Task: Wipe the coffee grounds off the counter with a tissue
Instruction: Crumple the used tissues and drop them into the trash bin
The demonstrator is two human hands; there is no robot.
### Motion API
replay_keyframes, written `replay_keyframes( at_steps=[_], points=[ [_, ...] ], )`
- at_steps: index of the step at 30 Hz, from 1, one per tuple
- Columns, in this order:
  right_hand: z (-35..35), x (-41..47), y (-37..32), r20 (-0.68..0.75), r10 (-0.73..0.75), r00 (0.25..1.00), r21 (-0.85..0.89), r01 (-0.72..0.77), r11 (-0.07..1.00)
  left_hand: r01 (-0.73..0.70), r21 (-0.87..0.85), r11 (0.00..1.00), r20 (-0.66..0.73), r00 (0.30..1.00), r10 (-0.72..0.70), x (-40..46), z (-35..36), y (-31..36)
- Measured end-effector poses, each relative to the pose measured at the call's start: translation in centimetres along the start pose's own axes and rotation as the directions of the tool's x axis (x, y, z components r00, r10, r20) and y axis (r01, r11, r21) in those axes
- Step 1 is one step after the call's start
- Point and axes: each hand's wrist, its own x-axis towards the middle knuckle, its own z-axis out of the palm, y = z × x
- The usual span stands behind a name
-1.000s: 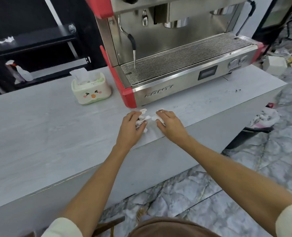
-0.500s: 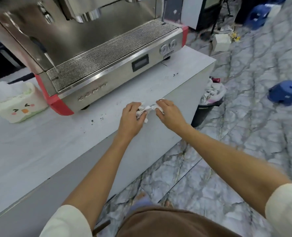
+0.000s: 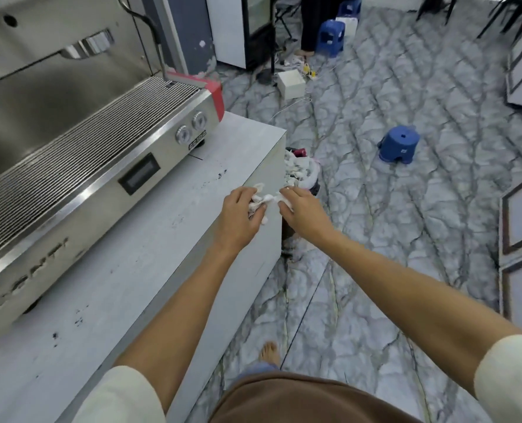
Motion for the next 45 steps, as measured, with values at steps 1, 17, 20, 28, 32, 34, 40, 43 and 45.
replay_keyframes(
  at_steps=[1,17,20,28,32,34,40,43,45],
  points=[
    [-0.4,0.5,0.7,-0.007,0.016,1.0,-0.007,-0.016,1.0,-0.012,-0.011,1.0,0.008,1.0,0.012,1.2,0.9,0.1],
    [-0.7,1.1,15.0,0.015,0.329,0.944,-0.08,-0.326,0.942,-0.036,-0.015,0.999,0.369,0.928,0.039,9.9,15.7,1.0],
    [-0.5,1.3,18.6,0.056,0.366,0.929,-0.074,-0.362,0.929,-0.02,-0.006,1.0,0.408,0.913,0.021,10.7,19.2,1.1],
    [-0.6,3.6,27.0,0.146,0.378,0.914,-0.14,-0.359,0.923,0.107,0.06,0.992,0.461,0.879,-0.122,13.6,26.7,2.2],
    [-0.3,5.2,30.2,0.212,0.361,0.908,-0.147,-0.336,0.93,0.157,0.085,0.984,0.473,0.863,-0.178,15.1,29.2,2.5],
    [-0.1,6.1,31.5,0.235,0.345,0.909,-0.158,-0.314,0.936,0.189,0.102,0.977,0.478,0.851,-0.215,16.1,30.1,2.5],
    [0.3,11.3,35.2,0.308,0.301,0.902,-0.138,-0.271,0.953,0.261,0.117,0.958,0.446,0.848,-0.286,21.2,32.3,0.9],
    [0.9,14.7,36.8,0.337,0.274,0.901,-0.134,-0.242,0.961,0.283,0.132,0.95,0.427,0.849,-0.312,24.4,33.7,-0.8],
    [1.2,16.8,37.8,0.336,0.267,0.903,-0.141,-0.232,0.962,0.298,0.127,0.946,0.431,0.842,-0.323,26.2,34.4,-1.5]
  ],
)
